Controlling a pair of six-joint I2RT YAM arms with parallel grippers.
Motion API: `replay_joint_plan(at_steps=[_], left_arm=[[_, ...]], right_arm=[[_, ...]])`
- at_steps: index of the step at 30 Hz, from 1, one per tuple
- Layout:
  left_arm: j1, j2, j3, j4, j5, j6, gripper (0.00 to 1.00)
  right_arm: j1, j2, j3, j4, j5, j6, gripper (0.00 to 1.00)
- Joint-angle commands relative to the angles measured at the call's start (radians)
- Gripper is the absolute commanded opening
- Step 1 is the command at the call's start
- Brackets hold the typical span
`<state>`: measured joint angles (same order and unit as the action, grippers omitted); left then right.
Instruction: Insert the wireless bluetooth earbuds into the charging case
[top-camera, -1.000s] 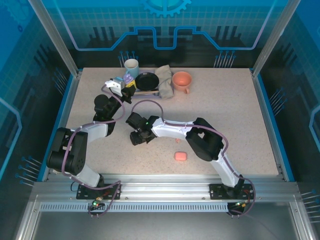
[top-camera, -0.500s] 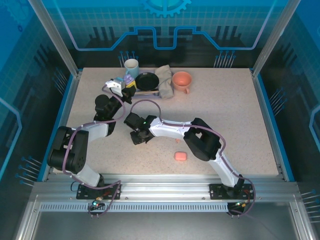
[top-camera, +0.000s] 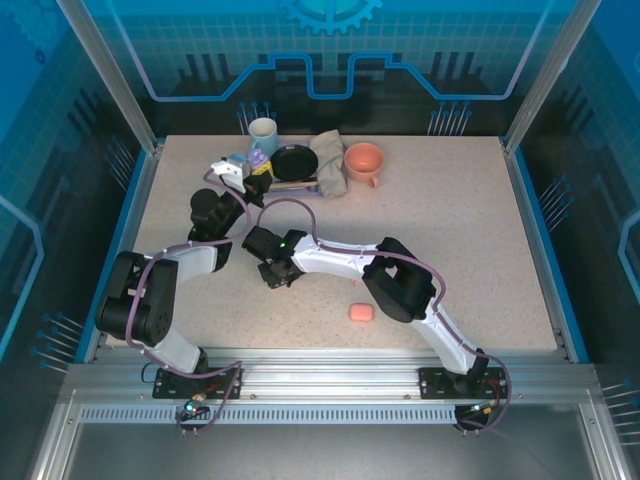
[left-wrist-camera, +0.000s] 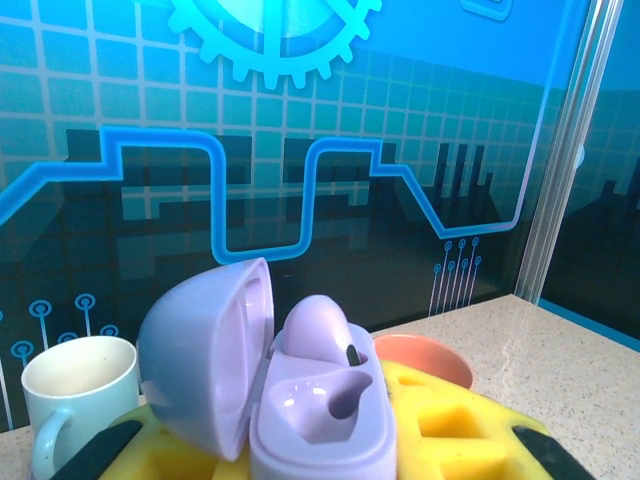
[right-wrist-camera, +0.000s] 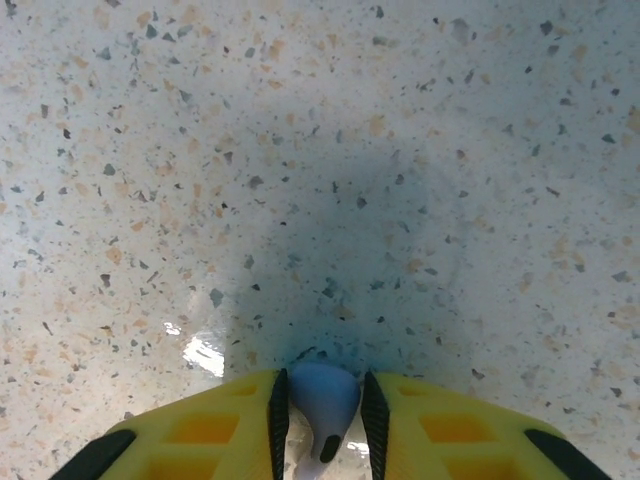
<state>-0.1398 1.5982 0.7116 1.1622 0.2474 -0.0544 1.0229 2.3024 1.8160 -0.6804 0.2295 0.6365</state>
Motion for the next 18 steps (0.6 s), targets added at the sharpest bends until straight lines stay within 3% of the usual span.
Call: replay_joint_plan(at_steps=[1, 9, 18], left_arm=[[0.009, 0.009, 0.030, 0.059, 0.010, -0.019, 0.00], [0.010, 0.010, 0.031, 0.051, 0.017, -0.019, 0.00], [0.009, 0.015, 0.033, 0.044, 0.030, -0.030, 0.00]], right_arm=[[-0.001, 0.070, 0.000, 0.002, 0.046, 0.012, 0.26], [-0.008, 0.028, -0.049, 0.012, 0.060, 0.038, 0.20], [-0.047, -0.120, -0.193, 0.065, 0.076, 0.080, 0.19]])
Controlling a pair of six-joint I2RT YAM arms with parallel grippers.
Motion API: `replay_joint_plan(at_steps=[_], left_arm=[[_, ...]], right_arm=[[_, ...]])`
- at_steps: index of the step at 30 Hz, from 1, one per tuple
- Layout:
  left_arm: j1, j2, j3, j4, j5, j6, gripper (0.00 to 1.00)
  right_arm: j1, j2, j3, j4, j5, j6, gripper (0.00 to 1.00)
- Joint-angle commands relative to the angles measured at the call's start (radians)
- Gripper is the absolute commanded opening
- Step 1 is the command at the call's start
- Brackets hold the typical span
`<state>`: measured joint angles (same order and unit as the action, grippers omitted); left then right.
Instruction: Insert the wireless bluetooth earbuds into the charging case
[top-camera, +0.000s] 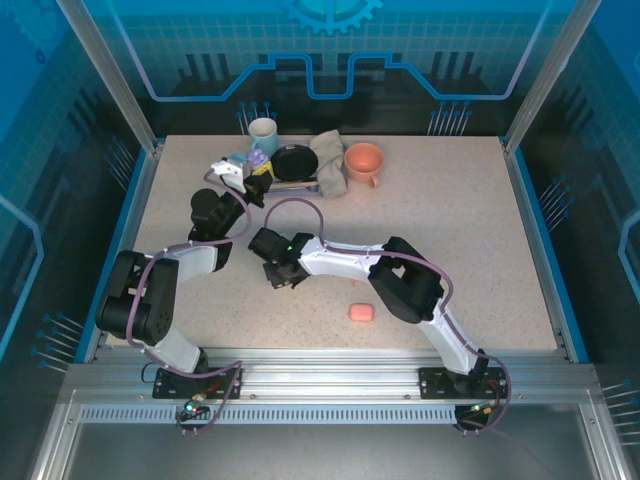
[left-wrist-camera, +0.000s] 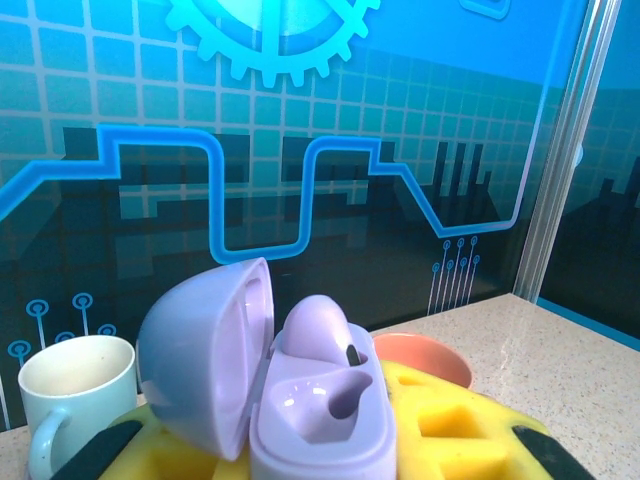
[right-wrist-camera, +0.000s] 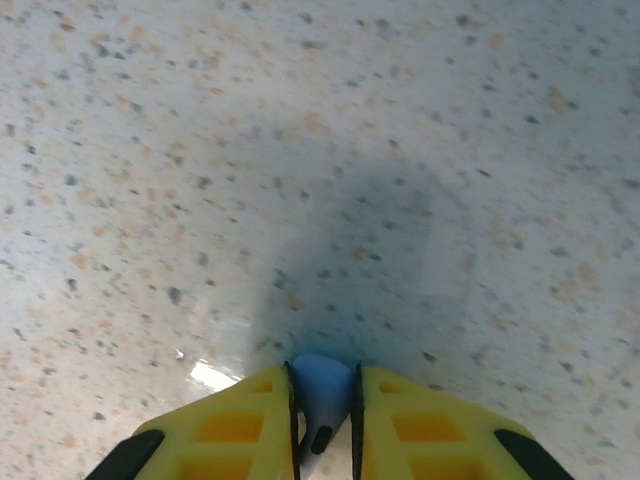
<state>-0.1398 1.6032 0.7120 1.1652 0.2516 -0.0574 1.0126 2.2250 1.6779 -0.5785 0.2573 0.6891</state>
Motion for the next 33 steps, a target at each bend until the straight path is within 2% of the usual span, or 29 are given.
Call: replay_joint_plan(at_steps=[1, 11, 19, 33], left_arm=[[0.009, 0.011, 0.033, 0.041, 0.028, -0.030, 0.00], [0.005, 0.020, 0.020, 0.037, 0.057, -0.060, 0.00], [-0.041, 0.006, -0.001, 0.007, 0.086, -0.050, 0.00], [-0.156, -0.031, -0.087, -0.047, 0.146, -0.031, 0.00]], right_arm=[[-0.041, -0.060, -0.074, -0.031, 0.051, 0.027, 0.18], [-0.107, -0.244, -0.281, 0.041, 0.077, 0.042, 0.17], [-0.167, -0.424, -0.388, 0.103, 0.104, 0.015, 0.17], [-0.268, -0.739, -0.393, 0.203, 0.091, -0.162, 0.18]])
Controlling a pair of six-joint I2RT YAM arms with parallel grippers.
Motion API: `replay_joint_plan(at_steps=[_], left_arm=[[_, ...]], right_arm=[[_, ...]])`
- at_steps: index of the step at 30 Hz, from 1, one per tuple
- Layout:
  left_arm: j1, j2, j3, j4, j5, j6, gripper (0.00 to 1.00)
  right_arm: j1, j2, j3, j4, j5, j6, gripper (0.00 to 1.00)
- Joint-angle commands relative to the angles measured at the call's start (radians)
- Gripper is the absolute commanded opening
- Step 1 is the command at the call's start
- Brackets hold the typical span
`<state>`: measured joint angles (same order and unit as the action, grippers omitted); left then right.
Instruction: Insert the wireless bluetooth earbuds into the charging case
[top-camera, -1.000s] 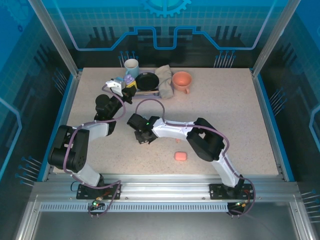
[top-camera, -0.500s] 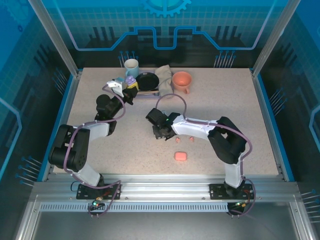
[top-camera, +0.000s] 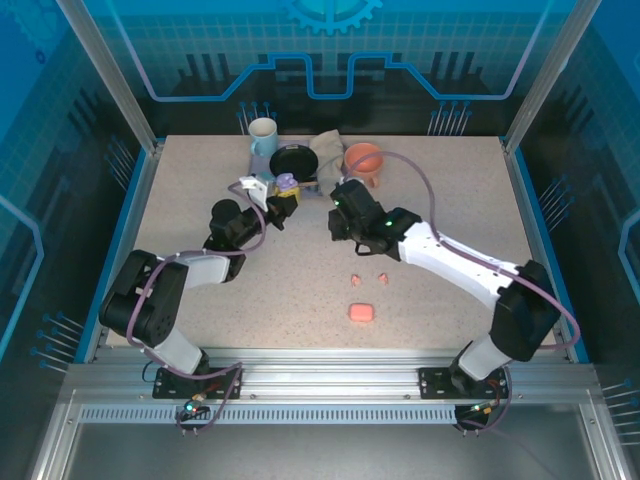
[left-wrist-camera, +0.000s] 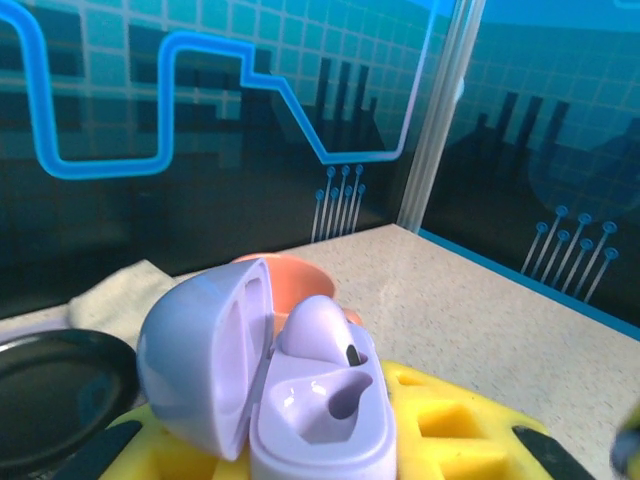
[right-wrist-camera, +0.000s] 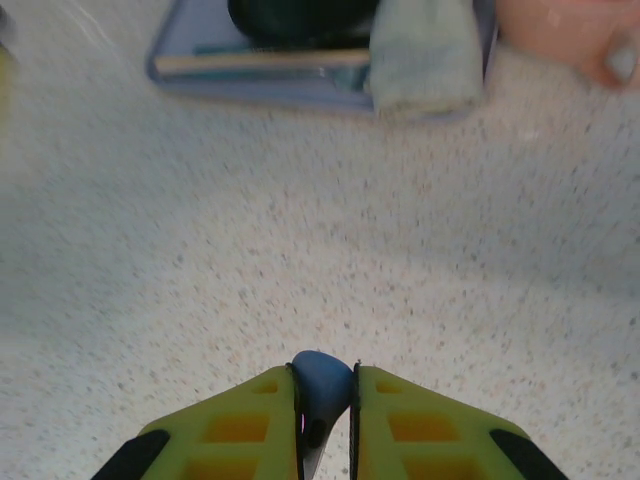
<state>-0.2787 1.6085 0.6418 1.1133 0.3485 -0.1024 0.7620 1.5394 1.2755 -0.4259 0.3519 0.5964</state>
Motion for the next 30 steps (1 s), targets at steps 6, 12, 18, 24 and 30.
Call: replay_joint_plan(at_steps=[6, 12, 18, 24, 30], left_arm=[[-0.080, -0.033, -0.021, -0.005, 0.100, 0.009, 0.00], [-0.134, -0.033, 0.002, -0.015, 0.119, 0.015, 0.00], [-0.158, -0.039, 0.025, -0.020, 0.138, 0.026, 0.00], [-0.172, -0.060, 0.048, -0.034, 0.147, 0.046, 0.00], [-0.174, -0.075, 0.080, -0.058, 0.149, 0.071, 0.00]], right_arm=[[-0.027, -0.120, 0.054, 0.118, -0.085, -0.161, 0.18], [-0.022, -0.137, 0.089, 0.189, -0.182, -0.226, 0.18], [-0.005, -0.146, 0.067, 0.285, -0.257, -0.286, 0.18], [0.002, -0.155, 0.032, 0.335, -0.298, -0.312, 0.18], [0.000, -0.149, 0.022, 0.336, -0.288, -0.297, 0.18]])
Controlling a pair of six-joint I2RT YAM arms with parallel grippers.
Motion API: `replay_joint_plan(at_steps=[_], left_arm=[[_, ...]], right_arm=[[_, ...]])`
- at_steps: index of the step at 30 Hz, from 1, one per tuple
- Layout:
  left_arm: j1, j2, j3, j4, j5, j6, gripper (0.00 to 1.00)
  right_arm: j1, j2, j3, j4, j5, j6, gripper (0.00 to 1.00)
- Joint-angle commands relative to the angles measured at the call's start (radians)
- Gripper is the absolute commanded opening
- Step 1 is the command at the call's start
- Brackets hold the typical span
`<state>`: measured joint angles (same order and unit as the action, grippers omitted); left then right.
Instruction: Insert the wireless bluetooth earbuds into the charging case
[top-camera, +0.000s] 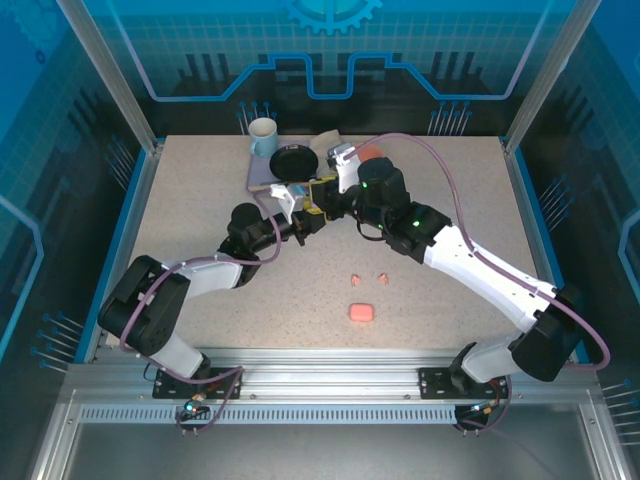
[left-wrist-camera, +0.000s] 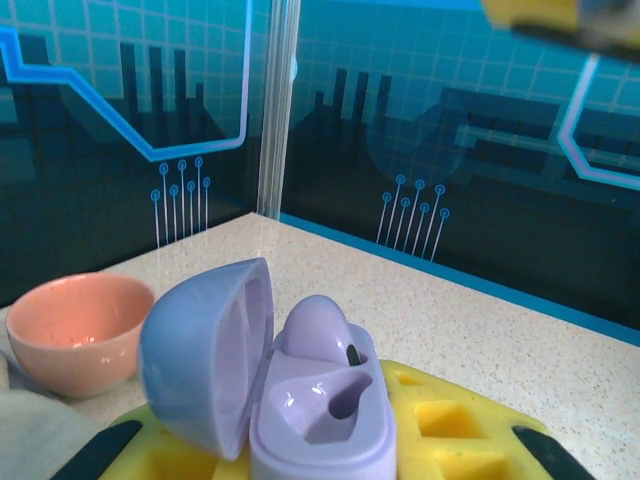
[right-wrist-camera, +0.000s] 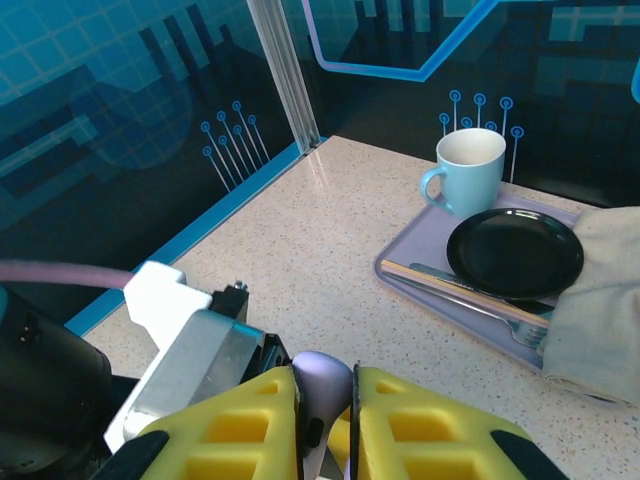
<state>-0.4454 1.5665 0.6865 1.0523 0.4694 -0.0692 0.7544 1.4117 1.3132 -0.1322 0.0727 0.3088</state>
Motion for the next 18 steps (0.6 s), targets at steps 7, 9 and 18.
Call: replay_joint_plan(at_steps=[7, 9, 18], left_arm=[[-0.007, -0.049, 0.052, -0.015, 0.025, 0.059, 0.00], [-0.007, -0.050, 0.052, -0.015, 0.025, 0.061, 0.00], [-0.006, -0.062, 0.058, -0.016, 0.018, 0.068, 0.00]], right_arm=[[-0.021, -0.023, -0.032, 0.060, -0.022, 0.050, 0.18], [-0.029, -0.022, -0.036, 0.062, -0.030, 0.060, 0.17], [-0.035, -0.029, -0.061, 0.062, -0.032, 0.056, 0.17]])
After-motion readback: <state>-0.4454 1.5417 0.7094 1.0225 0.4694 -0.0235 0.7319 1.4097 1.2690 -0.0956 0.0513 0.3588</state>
